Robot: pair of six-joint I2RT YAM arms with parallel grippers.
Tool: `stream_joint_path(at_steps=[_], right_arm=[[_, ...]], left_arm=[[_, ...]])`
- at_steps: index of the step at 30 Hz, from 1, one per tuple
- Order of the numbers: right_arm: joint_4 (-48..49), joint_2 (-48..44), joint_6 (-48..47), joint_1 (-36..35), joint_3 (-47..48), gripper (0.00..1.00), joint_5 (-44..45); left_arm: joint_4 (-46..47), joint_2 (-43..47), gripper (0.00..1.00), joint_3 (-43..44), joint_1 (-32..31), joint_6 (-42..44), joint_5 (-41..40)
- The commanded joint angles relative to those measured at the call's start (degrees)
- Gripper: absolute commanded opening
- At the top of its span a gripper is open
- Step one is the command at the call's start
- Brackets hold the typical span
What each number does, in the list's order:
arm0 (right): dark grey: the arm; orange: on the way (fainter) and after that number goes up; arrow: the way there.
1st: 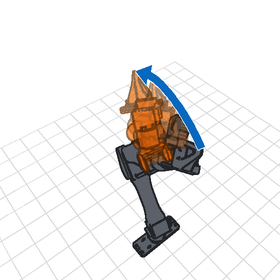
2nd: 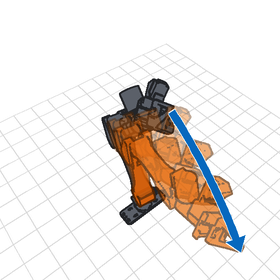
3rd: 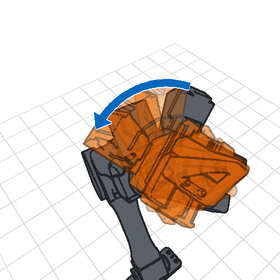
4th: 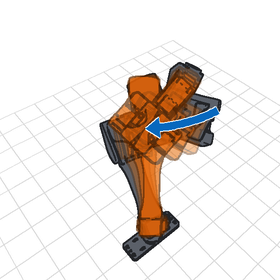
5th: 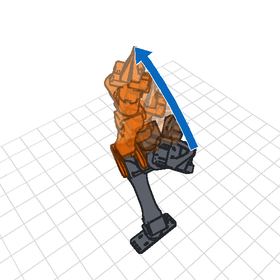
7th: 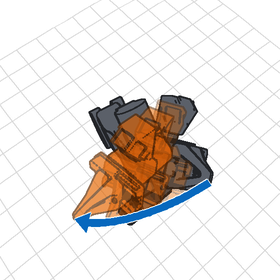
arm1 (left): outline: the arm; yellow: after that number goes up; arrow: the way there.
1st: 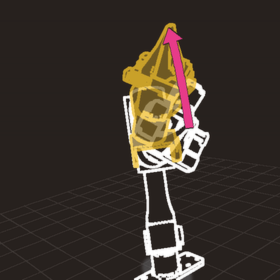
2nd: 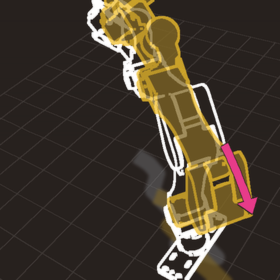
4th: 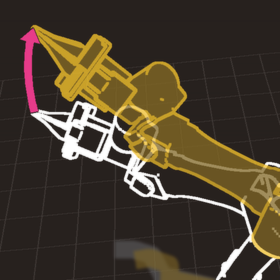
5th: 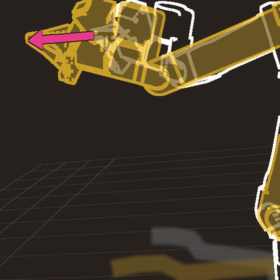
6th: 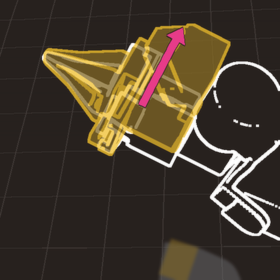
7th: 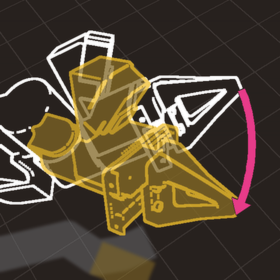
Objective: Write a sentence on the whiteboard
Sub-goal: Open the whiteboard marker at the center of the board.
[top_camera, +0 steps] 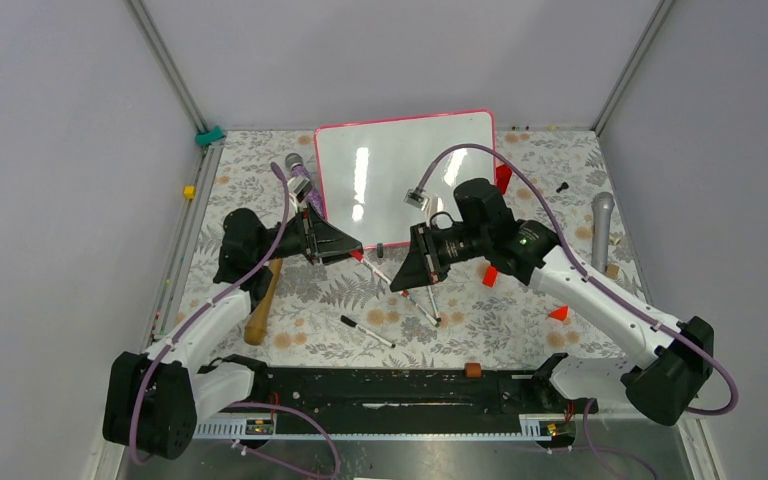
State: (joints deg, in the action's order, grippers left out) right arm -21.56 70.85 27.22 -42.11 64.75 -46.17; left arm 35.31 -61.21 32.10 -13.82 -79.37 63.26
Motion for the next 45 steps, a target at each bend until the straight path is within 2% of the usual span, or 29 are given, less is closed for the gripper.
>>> stream_joint_path(at_steps=[1,5,11,13,16,17,19,21,24,30,32,34,38,41,45], right_arm=[[0.2,1.3,-0.5,0.6,2.6,0.0,-1.1],[0.2,2.0,-0.5,0.5,2.7,0.0,-1.0],[0.2,2.5,-0.8,0.7,2.9,0.0,-1.0],[0.1,2.5,-0.8,0.8,2.9,0.0,-1.0],[0.1,2.4,-0.8,1.2,2.9,0.0,-1.0],[0.2,2.2,-0.7,1.6,2.8,0.09,-0.8],[0.6,1.9,-0.3,2.3,2.6,0.46,-0.1],[3.4,0.9,1.4,3.0,1.3,0.68,0.9],[11.6,-2.1,5.5,3.6,-2.3,0.77,3.4],[37.5,-9.4,19.6,3.6,-14.0,0.79,15.3],[48.4,-11.3,26.1,3.4,-19.6,0.79,19.9],[54.4,-11.6,29.3,3.2,-21.8,0.8,22.9],[49.9,-9.1,28.3,1.6,-17.7,0.79,21.9],[51.3,-7.6,29.3,0.6,-16.9,0.74,21.0],[52.3,-6.9,30.4,0.2,-16.5,0.6,20.7]], left_arm=[[2.2,1.7,0.44,-0.5,-0.3,0.3,3.1],[1.8,2.0,0.35,-0.5,-0.4,0.5,4.3],[-0.3,2.5,0.12,-0.8,-0.4,2.1,5.0],[-1.0,2.6,0.0,-0.7,-0.4,2.7,5.1],[-1.5,2.7,0.0,-0.6,-0.4,3.1,5.0],[-1.6,2.8,0.0,-0.6,-0.4,3.2,4.8],[-1.7,3.2,0.0,-0.6,-0.4,3.4,3.9],[-1.7,3.7,0.0,-1.0,-0.4,3.2,1.8],[2.5,5.2,0.0,-2.8,-0.4,0.2,-3.6],[18.5,8.8,0.0,-10.1,-0.7,-11.5,-18.2],[21.3,9.8,0.0,-12.2,-1.4,-13.6,-23.4],[21.1,10.5,0.0,-12.3,-2.3,-13.7,-26.8],[19.4,9.4,0.0,-9.9,-4.3,-13.5,-29.2],[19.3,7.4,0.0,-7.9,-5.7,-13.4,-28.9],[19.3,5.5,0.0,-6.2,-7.2,-13.5,-28.7]])
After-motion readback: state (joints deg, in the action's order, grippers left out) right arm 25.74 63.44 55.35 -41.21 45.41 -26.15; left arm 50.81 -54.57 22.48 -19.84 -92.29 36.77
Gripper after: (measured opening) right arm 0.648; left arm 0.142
